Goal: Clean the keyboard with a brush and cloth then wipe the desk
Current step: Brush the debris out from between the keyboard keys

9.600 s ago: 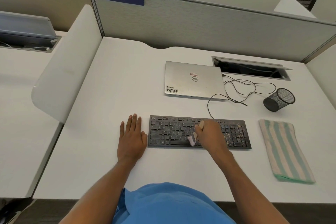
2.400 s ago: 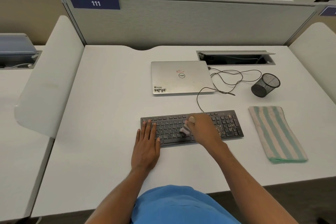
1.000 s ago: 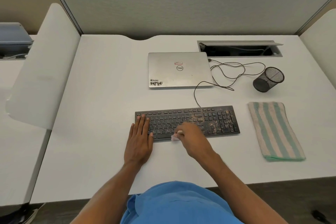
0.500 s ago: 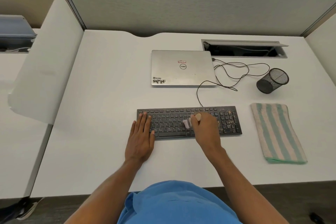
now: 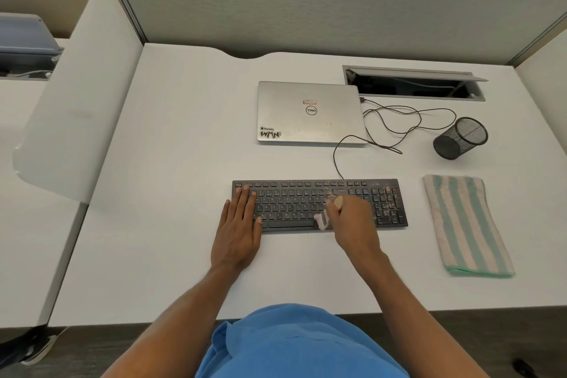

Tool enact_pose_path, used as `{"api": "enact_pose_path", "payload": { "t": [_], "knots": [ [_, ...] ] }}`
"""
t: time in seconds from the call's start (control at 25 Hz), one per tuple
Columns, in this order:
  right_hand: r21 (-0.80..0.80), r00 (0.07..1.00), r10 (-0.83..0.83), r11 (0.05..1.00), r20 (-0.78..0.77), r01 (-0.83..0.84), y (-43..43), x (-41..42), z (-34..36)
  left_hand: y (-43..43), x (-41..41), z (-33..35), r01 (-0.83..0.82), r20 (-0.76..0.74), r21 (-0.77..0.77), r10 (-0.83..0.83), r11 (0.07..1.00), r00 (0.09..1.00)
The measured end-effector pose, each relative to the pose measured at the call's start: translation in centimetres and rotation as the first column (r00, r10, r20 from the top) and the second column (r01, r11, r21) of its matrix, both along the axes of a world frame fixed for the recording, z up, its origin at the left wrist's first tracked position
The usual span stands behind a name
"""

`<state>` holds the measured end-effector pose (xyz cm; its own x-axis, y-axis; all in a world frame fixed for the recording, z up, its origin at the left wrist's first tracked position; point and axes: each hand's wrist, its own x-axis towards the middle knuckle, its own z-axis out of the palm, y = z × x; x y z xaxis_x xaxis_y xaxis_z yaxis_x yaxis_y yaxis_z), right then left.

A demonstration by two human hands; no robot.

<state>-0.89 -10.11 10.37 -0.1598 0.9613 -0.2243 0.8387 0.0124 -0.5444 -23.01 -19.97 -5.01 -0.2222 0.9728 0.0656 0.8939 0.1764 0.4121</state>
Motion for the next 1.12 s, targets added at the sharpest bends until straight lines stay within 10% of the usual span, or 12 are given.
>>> {"api": "enact_pose_path", "payload": {
  "t": [0.68,1.12],
  "knots": [
    [0.123,0.996,-0.043,0.991,-0.075,0.052,0.3,1.9,0.9,-0.1,0.0,-0.2,-0.001,0.020,0.020,0.001,1.000,1.000],
    [-0.101,0.996,0.046,0.994,0.070,-0.039,0.0,2.5,-0.4,-0.1,0.1,-0.2,-0.004,0.021,0.024,0.004,1.000,1.000]
  ]
}}
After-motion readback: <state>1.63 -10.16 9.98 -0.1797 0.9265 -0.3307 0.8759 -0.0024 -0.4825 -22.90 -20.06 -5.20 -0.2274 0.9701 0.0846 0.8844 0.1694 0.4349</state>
